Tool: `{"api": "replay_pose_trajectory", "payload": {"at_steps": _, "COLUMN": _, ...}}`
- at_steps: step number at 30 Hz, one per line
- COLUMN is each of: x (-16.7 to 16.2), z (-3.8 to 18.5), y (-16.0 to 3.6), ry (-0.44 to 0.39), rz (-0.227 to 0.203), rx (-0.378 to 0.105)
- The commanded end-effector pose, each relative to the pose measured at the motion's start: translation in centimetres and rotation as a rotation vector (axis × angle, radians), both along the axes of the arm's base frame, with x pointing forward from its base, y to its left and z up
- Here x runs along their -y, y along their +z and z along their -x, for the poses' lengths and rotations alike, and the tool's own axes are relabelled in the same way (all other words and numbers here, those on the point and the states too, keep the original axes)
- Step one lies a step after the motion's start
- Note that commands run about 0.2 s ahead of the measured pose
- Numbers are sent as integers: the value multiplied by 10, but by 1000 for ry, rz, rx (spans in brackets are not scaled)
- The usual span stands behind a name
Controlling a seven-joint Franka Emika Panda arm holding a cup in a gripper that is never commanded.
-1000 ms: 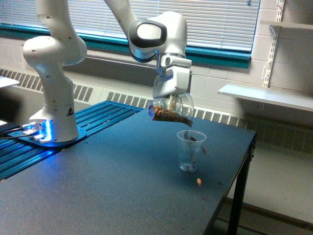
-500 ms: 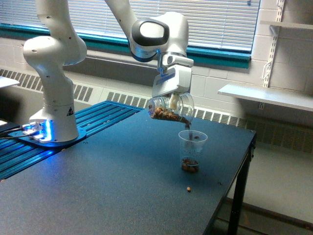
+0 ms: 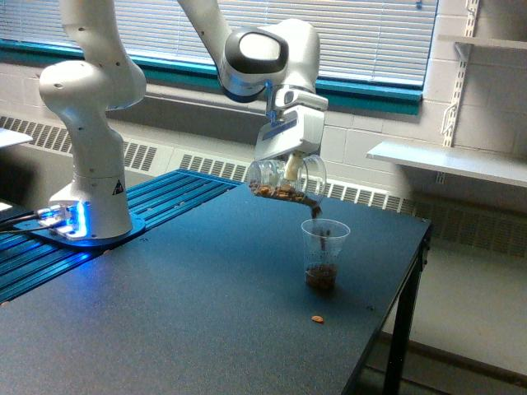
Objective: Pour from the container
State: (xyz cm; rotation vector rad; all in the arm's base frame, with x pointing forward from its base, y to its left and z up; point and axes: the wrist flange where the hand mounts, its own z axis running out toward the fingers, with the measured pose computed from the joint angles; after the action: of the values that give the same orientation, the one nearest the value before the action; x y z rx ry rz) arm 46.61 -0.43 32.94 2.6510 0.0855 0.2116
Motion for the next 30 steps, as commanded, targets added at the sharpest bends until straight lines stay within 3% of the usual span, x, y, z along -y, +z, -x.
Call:
{"api": "replay_pose_trajectory", "payload": {"at_steps": 1, "x": -7, "z": -2, "y": 10, "ry": 32, "rz": 28, "rx": 4}}
{"api": "replay_pose_trajectory", "payload": {"at_steps": 30, "x": -8, "z": 4, "y": 22, "ry": 76, "rz": 121, "rx": -41}}
